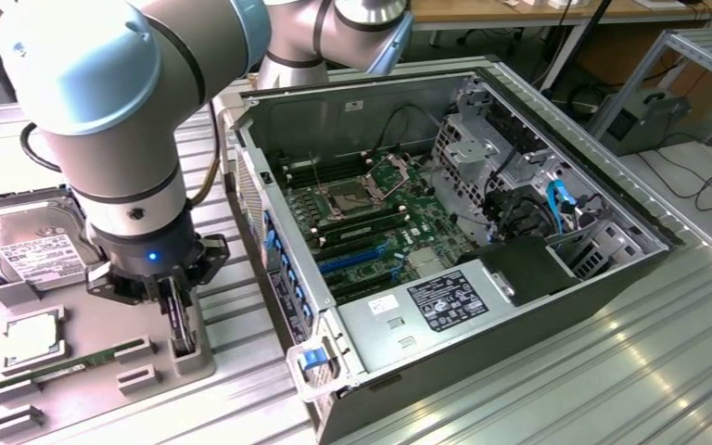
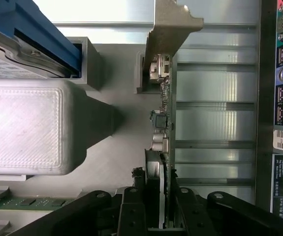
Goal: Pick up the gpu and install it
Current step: 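Pick up the gpu and move the gpu toward the slot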
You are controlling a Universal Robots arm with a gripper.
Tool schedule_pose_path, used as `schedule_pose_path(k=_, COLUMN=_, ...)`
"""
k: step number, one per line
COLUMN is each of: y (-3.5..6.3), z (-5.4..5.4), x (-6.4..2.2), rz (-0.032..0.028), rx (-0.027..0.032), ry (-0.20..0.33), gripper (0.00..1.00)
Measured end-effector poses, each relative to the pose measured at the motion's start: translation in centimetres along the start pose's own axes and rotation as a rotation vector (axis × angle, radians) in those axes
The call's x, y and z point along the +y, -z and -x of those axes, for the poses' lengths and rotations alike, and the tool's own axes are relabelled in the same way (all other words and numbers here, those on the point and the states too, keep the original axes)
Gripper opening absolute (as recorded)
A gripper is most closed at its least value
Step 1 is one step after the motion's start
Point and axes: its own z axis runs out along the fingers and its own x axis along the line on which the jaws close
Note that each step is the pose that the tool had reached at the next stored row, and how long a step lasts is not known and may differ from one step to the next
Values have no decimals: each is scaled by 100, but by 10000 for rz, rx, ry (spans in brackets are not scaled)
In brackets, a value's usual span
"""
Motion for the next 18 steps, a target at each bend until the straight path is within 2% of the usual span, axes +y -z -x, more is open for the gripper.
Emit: schedule_pose_path(k=18, y=9, z=16, x=1, rz=3, rx=-5, ry=0, gripper=27)
